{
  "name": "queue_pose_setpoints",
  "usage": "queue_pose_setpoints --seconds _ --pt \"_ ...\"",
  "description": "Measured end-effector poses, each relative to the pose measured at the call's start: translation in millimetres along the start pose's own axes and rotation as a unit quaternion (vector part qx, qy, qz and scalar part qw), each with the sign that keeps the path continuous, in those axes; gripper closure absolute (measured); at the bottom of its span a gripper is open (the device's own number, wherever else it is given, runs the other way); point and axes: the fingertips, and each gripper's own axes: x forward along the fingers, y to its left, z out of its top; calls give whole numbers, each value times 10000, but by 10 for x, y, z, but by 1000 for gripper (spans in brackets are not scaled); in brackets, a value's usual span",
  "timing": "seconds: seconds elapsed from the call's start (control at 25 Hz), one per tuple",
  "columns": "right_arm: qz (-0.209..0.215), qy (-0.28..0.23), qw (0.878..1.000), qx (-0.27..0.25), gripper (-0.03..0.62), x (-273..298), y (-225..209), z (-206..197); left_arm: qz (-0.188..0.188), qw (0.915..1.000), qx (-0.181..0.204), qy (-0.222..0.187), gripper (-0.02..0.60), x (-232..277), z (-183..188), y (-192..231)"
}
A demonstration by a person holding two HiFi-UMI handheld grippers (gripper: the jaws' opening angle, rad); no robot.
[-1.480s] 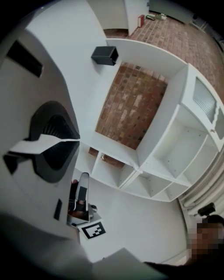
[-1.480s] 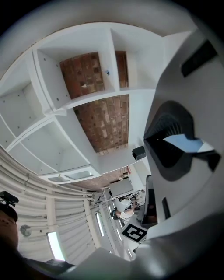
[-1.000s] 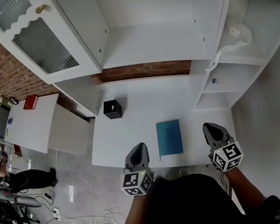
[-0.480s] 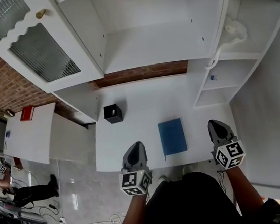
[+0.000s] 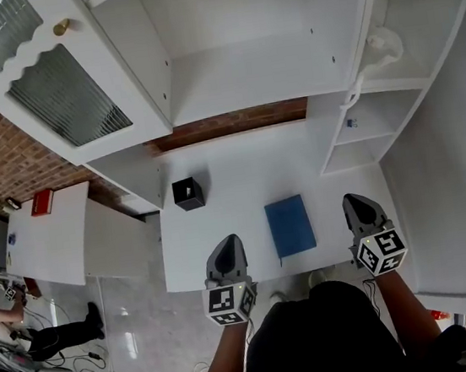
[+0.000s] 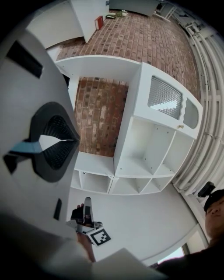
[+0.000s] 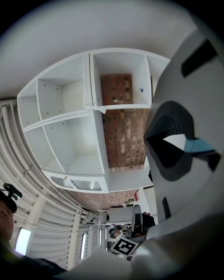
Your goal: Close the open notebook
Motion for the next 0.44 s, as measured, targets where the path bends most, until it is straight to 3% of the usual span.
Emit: queue_pose_setpoints --seconds 0.12,0.32,0.44 --pt "-103 -40 9999 -118 595 58 23 42 -25 9995 323 -33 572 -14 61 9" --pt "-230 -57 9994 -245 595 105 69 76 -83 9999 105 69 572 -64 -17 15" --pt "-290 -67 9993 -227 595 137 88 95 -45 9999 120 -93 572 -68 51 59"
